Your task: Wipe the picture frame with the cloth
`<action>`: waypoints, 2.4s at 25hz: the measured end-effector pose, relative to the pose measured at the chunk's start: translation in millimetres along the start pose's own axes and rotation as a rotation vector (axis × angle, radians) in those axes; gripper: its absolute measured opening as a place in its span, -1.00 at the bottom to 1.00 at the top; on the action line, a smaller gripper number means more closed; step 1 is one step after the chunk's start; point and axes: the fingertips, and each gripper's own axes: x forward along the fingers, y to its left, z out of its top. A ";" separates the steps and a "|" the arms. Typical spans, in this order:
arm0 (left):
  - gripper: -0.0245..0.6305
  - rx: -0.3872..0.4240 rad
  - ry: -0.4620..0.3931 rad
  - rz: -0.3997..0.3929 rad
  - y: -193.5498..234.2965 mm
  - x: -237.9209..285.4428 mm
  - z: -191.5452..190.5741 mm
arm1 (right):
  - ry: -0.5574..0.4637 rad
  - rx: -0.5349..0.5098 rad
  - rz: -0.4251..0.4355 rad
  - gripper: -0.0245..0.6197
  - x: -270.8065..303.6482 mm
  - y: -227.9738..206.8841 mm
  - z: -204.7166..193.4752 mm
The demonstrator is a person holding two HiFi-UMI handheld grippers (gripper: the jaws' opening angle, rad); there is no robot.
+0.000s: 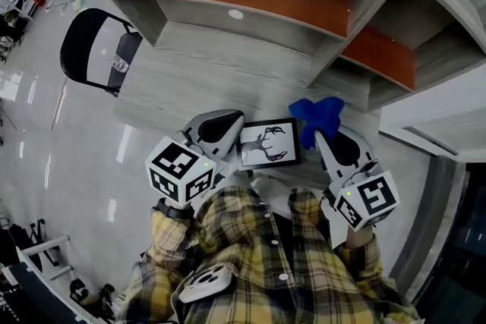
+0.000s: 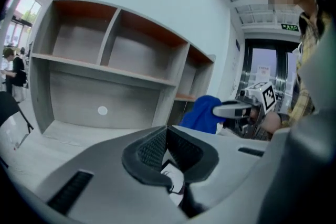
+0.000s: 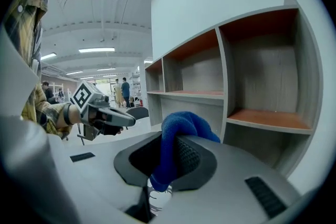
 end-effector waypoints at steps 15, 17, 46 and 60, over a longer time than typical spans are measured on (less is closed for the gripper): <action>-0.63 0.004 0.547 -0.133 69.6 70.5 -191.9 | 0.233 0.186 0.009 -0.76 51.4 11.7 -100.3; -0.62 0.027 0.567 -0.147 77.4 79.0 -205.1 | 0.255 0.206 0.006 -0.76 52.0 13.2 -112.1; -0.63 0.119 0.727 -0.288 81.8 107.7 -239.7 | 0.752 -0.360 0.101 -0.76 145.4 -32.5 -251.9; -0.62 0.090 0.736 -0.249 83.7 107.0 -239.9 | 0.883 -0.227 0.252 -0.76 107.9 4.1 -280.6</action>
